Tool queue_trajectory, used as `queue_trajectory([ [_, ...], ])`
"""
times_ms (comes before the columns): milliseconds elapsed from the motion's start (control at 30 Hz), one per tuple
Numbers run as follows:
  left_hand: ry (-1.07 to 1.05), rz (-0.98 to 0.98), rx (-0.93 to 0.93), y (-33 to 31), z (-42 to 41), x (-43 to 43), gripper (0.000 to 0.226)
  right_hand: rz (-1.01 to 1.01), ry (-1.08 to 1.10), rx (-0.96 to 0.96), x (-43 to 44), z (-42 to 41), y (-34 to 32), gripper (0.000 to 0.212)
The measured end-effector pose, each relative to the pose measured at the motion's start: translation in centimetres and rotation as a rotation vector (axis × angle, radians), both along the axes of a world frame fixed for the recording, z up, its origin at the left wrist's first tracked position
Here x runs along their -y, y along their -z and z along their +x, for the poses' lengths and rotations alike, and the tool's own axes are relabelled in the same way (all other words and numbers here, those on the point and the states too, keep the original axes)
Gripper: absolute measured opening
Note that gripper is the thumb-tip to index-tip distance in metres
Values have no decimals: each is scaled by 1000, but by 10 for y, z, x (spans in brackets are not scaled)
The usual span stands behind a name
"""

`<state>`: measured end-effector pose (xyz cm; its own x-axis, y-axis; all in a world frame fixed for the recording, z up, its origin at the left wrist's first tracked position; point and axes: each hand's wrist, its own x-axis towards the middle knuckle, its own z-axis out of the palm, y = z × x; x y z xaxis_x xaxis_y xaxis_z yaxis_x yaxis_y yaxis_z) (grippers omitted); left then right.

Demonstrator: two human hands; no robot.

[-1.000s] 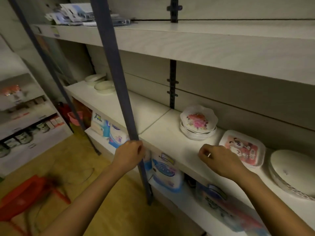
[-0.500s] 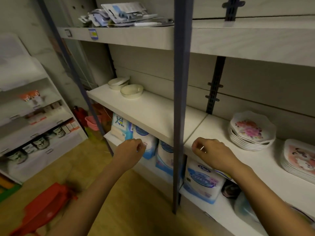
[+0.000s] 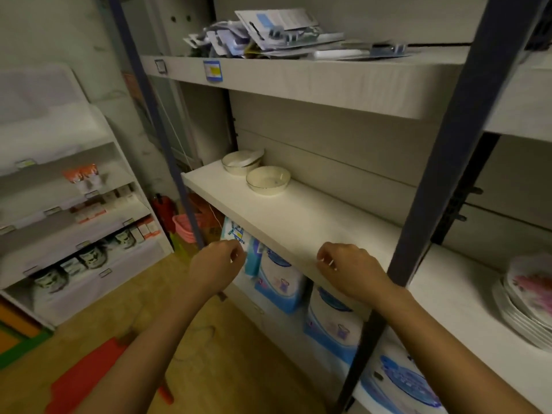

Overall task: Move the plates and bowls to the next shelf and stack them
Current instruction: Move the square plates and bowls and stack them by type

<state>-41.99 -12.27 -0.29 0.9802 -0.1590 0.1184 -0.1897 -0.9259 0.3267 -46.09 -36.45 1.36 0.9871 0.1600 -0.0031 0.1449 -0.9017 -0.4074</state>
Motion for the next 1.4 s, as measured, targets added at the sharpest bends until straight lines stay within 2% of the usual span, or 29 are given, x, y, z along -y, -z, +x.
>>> queue_trajectory([
  [233,-16,60,62,-2,91,-27,26,-70,29,40,-30,94,8,30],
  [467,22,13,10,3,171,-51,25,-98,84,-23,-48,161,22,30],
  [700,89,-12,-6,11,268,-81,24,-117,217,-40,-71,230,33,29],
  [867,179,-6,-16,17,348,-106,26,-106,392,-96,-95,286,46,34],
  [1167,345,43,-70,16,465,-165,22,144,847,-287,-146,390,80,48],
  [1400,413,12,-105,26,512,-191,23,476,1103,-309,-168,437,102,38],
])
